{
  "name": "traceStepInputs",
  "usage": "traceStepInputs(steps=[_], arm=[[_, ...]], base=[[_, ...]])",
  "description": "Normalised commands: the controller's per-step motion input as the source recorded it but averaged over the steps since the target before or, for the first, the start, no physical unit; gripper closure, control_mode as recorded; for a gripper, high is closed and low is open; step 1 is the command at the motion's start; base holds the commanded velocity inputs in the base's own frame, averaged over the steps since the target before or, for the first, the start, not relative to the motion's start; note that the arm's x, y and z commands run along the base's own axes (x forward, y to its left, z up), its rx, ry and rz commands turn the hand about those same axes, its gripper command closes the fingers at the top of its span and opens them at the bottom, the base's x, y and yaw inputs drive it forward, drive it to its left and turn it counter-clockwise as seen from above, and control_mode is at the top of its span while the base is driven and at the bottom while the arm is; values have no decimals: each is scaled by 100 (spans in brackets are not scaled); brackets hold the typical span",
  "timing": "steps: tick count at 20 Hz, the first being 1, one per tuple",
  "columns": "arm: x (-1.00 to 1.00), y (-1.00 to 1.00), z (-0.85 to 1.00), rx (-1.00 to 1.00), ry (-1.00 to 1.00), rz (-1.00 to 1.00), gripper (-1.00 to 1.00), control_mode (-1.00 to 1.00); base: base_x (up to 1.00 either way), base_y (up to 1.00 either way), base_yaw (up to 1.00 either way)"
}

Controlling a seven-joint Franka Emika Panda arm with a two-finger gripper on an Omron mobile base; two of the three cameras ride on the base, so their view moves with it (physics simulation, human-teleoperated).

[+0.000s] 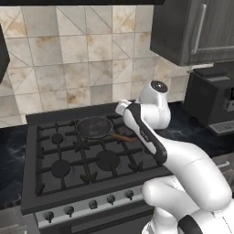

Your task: Move the pot and pan from the stove into the sink.

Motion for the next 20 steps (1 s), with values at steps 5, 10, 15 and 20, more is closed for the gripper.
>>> traceStepInputs(steps=[5, 10, 15, 20], arm=[[-2, -44, -2, 0, 3, 11, -100, -100], [-26, -47, -5, 0, 0, 17, -100, -100], [-22, -28, -10, 0, 2, 25, -100, -100], [-4, -6, -20, -8, 5, 22, -100, -100]], base=[[0, 0, 0], [0, 0, 0], [0, 0, 0], [0, 0, 0]])
